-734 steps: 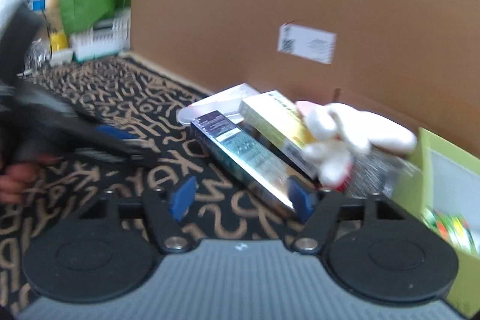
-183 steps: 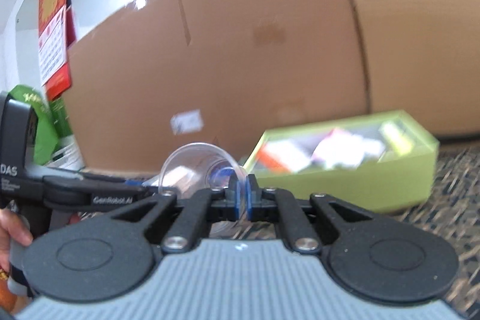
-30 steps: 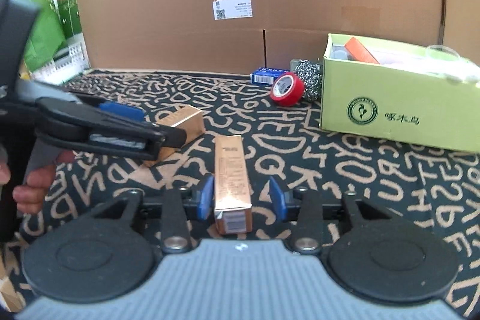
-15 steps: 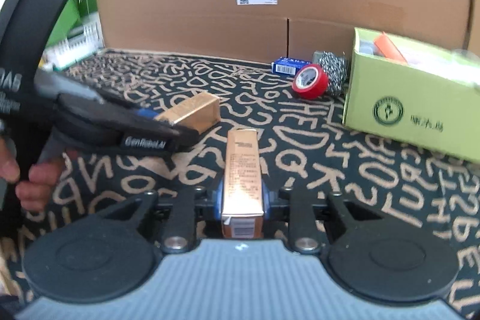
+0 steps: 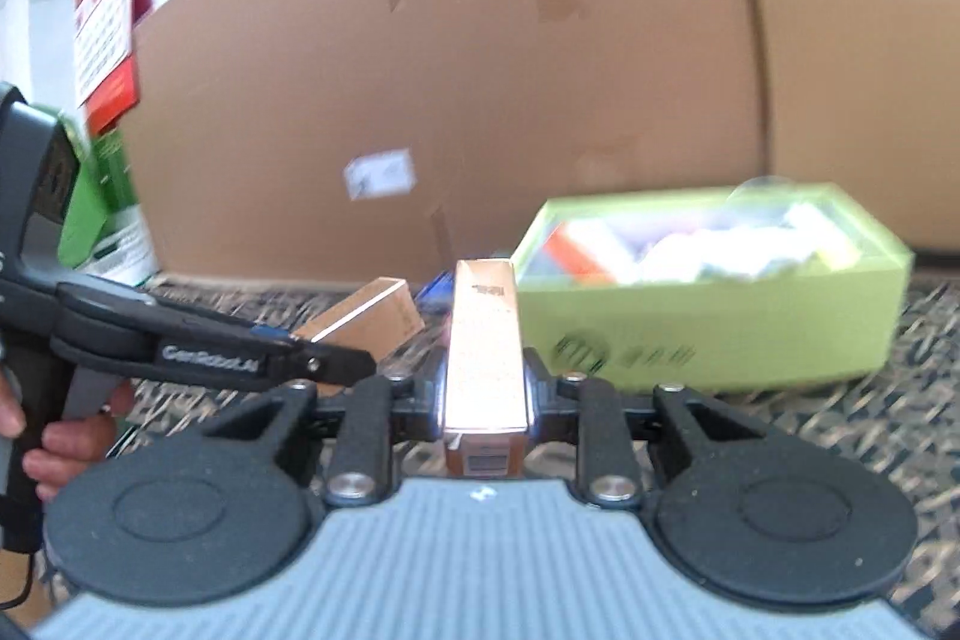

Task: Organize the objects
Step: 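Carry both copper boxes into the shoebox and open both grippers, then grasp the steel-wool scrubber with the left gripper while the right grasps the red tape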

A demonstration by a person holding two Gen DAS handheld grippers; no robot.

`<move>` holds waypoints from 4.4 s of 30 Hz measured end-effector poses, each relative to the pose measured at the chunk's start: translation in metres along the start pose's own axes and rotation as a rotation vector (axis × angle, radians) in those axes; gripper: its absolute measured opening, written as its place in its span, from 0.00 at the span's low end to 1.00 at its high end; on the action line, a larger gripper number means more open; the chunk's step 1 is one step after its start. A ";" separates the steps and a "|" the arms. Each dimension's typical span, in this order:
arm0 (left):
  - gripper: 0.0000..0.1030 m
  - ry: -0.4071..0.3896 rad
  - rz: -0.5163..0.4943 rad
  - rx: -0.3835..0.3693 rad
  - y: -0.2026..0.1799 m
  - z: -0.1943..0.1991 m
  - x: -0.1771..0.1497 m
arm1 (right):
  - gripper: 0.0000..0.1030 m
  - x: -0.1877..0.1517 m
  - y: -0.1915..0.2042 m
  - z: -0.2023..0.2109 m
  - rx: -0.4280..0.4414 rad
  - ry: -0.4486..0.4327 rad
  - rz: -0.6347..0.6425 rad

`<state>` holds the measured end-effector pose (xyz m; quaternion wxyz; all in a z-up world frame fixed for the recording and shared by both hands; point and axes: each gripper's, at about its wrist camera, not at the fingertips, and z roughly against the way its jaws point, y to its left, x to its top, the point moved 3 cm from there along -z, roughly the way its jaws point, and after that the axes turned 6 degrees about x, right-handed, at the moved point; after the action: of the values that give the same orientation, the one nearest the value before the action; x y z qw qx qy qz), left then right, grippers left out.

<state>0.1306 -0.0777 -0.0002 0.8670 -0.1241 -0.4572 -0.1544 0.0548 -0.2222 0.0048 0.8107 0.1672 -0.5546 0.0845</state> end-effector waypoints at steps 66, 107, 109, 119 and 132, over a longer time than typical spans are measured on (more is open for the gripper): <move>0.94 -0.068 0.257 0.209 0.111 -0.005 -0.045 | 0.85 -0.019 0.059 -0.093 0.000 0.148 0.123; 0.32 0.094 0.038 -0.030 0.085 -0.179 0.030 | 0.16 -0.036 0.047 -0.104 -0.041 0.247 0.230; 0.25 0.082 0.022 -0.016 0.085 -0.168 0.026 | 0.31 -0.033 0.044 -0.106 -0.019 0.233 0.196; 0.06 0.037 0.049 0.127 0.129 -0.084 -0.001 | 0.19 -0.011 0.058 -0.163 0.019 0.213 0.257; 0.52 0.064 0.145 0.165 0.140 -0.055 -0.041 | 0.55 -0.050 0.109 -0.092 0.203 0.213 0.501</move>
<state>0.2037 0.0382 -0.0752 0.8973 -0.0802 -0.4303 -0.0571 0.0813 -0.0852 -0.0530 0.7973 0.0954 -0.4792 0.3543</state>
